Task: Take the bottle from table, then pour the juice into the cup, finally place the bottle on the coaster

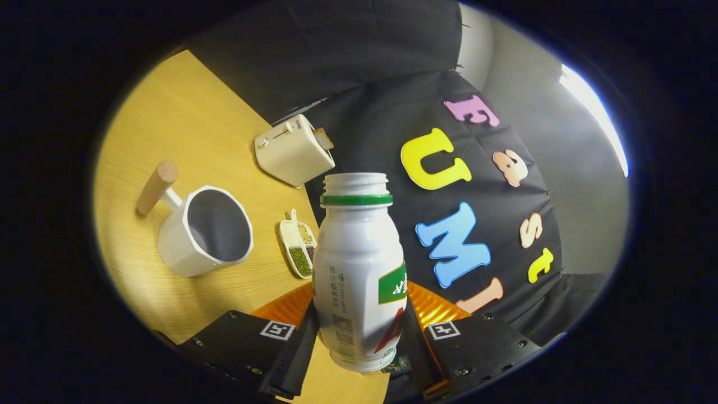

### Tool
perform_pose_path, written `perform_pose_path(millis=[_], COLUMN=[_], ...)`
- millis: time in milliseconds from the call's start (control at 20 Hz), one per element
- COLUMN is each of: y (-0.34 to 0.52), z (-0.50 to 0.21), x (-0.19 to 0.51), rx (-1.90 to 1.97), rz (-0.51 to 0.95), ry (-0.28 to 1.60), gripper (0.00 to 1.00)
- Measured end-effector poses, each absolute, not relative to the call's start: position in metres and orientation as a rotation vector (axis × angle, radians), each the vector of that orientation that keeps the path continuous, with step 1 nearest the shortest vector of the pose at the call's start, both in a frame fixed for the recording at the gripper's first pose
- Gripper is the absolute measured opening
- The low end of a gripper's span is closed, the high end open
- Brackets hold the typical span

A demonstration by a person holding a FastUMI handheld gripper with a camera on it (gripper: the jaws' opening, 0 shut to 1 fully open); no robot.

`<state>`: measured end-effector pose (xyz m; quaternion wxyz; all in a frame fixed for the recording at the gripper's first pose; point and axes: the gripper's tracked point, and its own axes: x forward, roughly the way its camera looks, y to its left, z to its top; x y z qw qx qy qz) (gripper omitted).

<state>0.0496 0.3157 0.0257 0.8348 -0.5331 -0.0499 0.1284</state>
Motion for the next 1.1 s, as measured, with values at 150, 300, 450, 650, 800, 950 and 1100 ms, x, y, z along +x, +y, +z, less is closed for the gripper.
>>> perform_pose_path(millis=[150, 300, 450, 650, 800, 950, 1100], y=[0.309, 0.303, 0.299, 0.293, 0.292, 0.295, 0.293], z=[0.02, 0.017, 0.016, 0.02, 0.02, 0.019, 0.022], x=[0.052, 0.053, 0.054, 0.056, 0.056, 0.058, 0.059], rx=[-1.028, -0.905, -0.815, -0.74, -0.678, -0.588, -0.517], rz=[0.292, 0.308, 0.313, 0.315, 0.323, 0.351, 0.36], ry=[-0.068, -0.04, -0.025, -0.018, -0.016, -0.009, -0.006], gripper=[0.71, 0.71, 0.71, 0.71, 0.71, 0.71, 0.71])
